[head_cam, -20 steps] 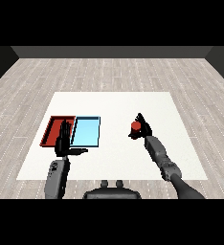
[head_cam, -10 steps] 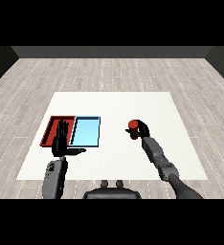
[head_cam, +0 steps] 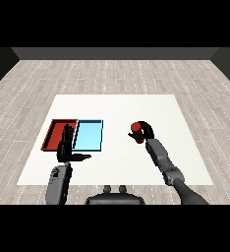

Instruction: Pick the red can and put it in the red box

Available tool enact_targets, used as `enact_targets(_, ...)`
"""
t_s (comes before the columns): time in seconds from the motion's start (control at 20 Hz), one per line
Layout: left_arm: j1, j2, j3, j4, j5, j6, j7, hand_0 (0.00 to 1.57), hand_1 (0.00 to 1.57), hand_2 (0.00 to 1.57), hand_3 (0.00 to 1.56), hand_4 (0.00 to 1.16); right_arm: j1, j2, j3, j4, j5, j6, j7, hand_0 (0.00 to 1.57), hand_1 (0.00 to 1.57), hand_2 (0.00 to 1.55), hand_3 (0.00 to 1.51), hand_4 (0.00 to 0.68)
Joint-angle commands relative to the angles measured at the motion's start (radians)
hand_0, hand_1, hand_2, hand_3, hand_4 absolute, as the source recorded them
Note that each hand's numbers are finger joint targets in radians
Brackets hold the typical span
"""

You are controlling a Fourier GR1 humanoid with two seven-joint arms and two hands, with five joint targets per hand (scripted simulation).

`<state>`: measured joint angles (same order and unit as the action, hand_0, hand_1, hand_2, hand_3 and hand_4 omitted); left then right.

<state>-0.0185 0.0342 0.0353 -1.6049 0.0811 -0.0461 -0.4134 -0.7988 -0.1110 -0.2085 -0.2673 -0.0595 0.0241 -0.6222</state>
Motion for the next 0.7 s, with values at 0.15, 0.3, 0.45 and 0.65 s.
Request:
enact_targets(0.15, -0.069, 0.013, 0.003, 0.050, -0.004, -0.008, 0.020, 0.00, 0.00, 0.00, 0.00, 0.00, 0.014, -0.016, 0.024, -0.085, 0.015, 0.030, -0.039, 1.42, 1.42, 1.43, 1.37, 0.616)
enact_targets(0.3, -0.010, 0.002, -0.019, 0.025, -0.003, -0.017, -0.009, 0.00, 0.00, 0.00, 0.00, 0.00, 0.096, 0.003, 0.061, -0.284, 0.013, -0.010, 0.030, 1.42, 1.42, 1.43, 1.37, 0.615)
enact_targets(0.45, -0.019, -0.033, -0.081, -0.015, -0.055, 0.022, 0.028, 0.00, 0.00, 0.00, 0.00, 0.00, 0.130, -0.009, 0.078, -0.436, -0.001, -0.001, 0.094, 1.45, 1.45, 1.43, 1.38, 0.630)
enact_targets(0.65, -0.080, -0.002, -0.071, 0.002, -0.019, -0.009, 0.125, 0.00, 0.00, 0.00, 0.00, 0.00, 0.194, -0.024, 0.089, -0.643, -0.039, 0.032, 0.171, 1.46, 1.46, 1.44, 1.39, 0.655)
